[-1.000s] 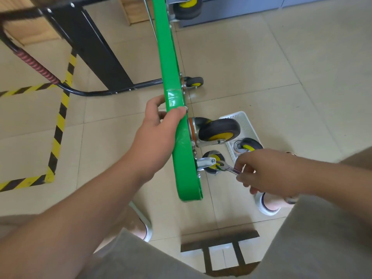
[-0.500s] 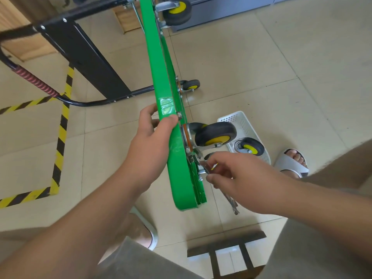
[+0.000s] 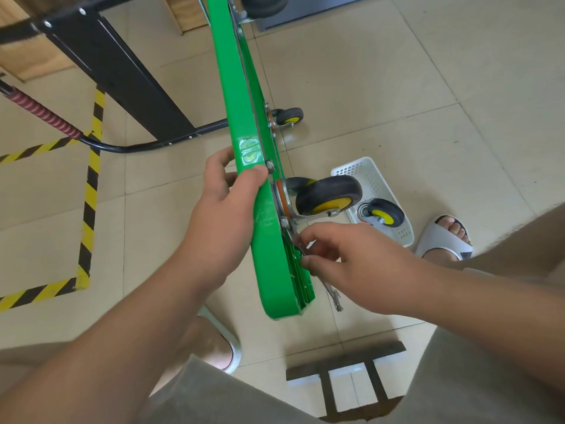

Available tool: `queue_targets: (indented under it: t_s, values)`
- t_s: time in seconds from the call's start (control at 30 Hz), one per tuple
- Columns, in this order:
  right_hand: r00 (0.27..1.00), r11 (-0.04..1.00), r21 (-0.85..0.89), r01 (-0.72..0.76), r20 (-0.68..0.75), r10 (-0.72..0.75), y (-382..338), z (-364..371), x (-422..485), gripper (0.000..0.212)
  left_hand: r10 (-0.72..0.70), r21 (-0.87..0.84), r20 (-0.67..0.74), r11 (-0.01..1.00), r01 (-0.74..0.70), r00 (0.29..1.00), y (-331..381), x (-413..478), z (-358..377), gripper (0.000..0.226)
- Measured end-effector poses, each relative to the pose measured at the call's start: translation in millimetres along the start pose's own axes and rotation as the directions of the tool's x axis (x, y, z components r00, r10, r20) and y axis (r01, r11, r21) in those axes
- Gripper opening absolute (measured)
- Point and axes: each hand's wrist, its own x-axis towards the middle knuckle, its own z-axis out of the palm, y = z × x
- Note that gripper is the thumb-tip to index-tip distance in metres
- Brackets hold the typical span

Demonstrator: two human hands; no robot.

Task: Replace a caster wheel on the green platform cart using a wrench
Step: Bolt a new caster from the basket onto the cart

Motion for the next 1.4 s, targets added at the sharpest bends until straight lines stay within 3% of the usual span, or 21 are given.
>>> queue_targets:
  t_s: [0.43, 0.57, 0.67, 0.77, 0.93, 1.03, 1.13, 1.3, 1.4]
  values:
    - [0.999, 0.999, -0.031, -0.036, 0.024, 0.036, -18, 0, -4, 0.016, 0.003, 0.018, -0.005, 1.000, -0.003, 1.000, 2, -1, 1, 0.036]
    - [0.986, 0.986, 0.100, -0.131, 0.118, 0.119, -34, -10, -12, 0.029, 0.012, 0.013, -0.006, 1.000, -0.012, 1.000, 1, -1, 1, 0.038]
    - [0.961, 0.899, 0.350, -0.264, 0.180, 0.212, -46, -19, -13, 0.030, 0.020, 0.011, -0.007, 1.000, -0.020, 1.000, 1, -1, 2, 0.041]
    - [0.914, 0.712, 0.575, -0.402, 0.294, 0.279, -60, -29, -13, 0.025, 0.020, 0.009, -0.006, 1.000, -0.020, 1.000, 2, -2, 1, 0.040]
    - [0.891, 0.617, 0.646, -0.449, 0.377, 0.254, -64, -36, -16, 0.023, 0.018, 0.010, -0.009, 1.000, -0.018, 1.000, 2, -1, 1, 0.039]
    - [0.877, 0.645, 0.605, -0.468, 0.409, 0.253, -57, -32, -21, 0.027, 0.014, 0.016, -0.014, 1.000, -0.014, 1.000, 2, -2, 1, 0.038]
    - [0.866, 0.749, 0.465, -0.472, 0.403, 0.295, -47, -25, -28, 0.021, 0.003, 0.016, -0.007, 1.000, -0.002, 1.000, 1, -2, 1, 0.038]
    - [0.926, 0.913, 0.213, -0.348, 0.226, 0.301, -31, -12, -27, 0.012, 0.004, 0.009, 0.002, 1.000, -0.004, 1.000, 2, -1, 1, 0.039]
    - [0.951, 0.934, 0.204, -0.293, 0.163, 0.263, -27, -9, -19, 0.012, 0.005, 0.017, 0.003, 1.000, -0.005, 1.000, 2, -1, 1, 0.037]
